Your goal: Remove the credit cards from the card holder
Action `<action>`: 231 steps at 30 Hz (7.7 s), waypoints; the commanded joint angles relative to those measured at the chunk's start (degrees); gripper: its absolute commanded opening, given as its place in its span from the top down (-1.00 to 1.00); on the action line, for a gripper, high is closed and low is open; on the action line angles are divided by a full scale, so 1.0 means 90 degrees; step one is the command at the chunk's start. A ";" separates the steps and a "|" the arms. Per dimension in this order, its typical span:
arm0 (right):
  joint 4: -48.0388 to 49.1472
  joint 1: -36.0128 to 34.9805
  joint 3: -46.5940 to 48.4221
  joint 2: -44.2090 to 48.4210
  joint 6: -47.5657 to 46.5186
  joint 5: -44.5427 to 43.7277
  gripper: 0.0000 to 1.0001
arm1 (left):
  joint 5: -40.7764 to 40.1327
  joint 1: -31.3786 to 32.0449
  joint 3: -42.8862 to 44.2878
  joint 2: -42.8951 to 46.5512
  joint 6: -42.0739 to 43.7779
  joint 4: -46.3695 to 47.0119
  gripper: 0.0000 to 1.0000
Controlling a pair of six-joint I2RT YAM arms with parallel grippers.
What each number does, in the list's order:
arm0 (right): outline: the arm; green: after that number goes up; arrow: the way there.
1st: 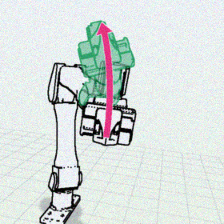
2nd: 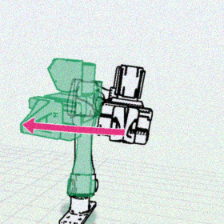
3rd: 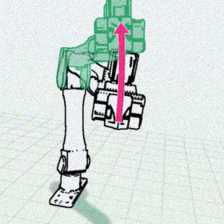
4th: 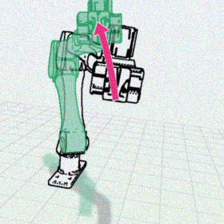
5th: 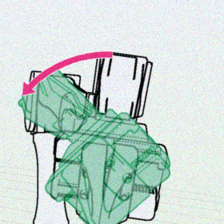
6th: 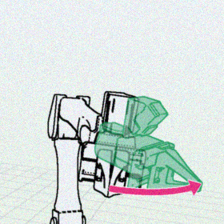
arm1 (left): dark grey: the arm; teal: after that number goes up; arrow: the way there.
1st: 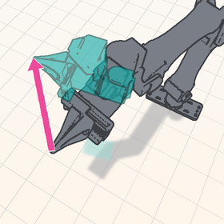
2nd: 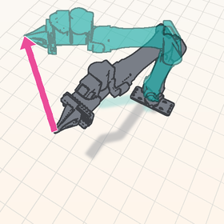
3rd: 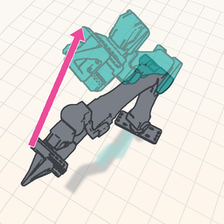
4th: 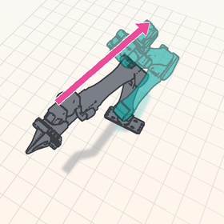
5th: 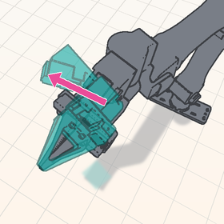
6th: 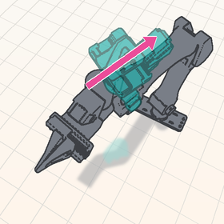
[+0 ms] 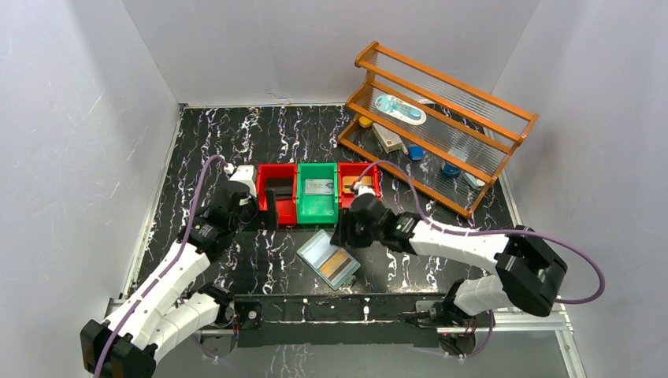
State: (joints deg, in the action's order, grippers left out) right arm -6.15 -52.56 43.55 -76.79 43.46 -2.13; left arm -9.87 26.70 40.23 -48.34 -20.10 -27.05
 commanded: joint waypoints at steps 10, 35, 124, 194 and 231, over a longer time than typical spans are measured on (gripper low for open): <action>-0.2080 -0.2643 0.1056 -0.0800 0.3618 -0.3104 -0.12 | 0.0188 -0.0027 0.0081 0.0023 0.0133 -0.0051 -0.97; -0.1885 -0.2890 -0.0279 -0.1018 0.5178 -0.3142 -0.10 | 0.1406 -0.0027 0.0053 0.0144 0.0236 0.0213 -0.97; 0.0556 -0.2417 -0.3199 0.0260 0.5963 -0.2438 0.16 | 0.2670 0.2617 -0.0311 -0.4017 -0.0686 0.1962 -0.12; 0.1832 -0.2105 -0.2151 0.0753 0.3961 -0.2017 0.23 | 0.2343 0.2603 -0.0652 -0.2719 -0.1488 0.2033 1.00; 0.1554 -0.1613 -0.2421 -0.0293 0.4413 -0.1482 0.24 | 0.2270 0.2608 -0.0459 -0.2502 -0.1388 0.1625 1.00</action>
State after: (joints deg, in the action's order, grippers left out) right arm 19.25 -67.83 21.69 -78.72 87.00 -13.91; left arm 14.61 49.98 34.61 -73.58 -33.26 -8.47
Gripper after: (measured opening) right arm 0.372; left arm 0.010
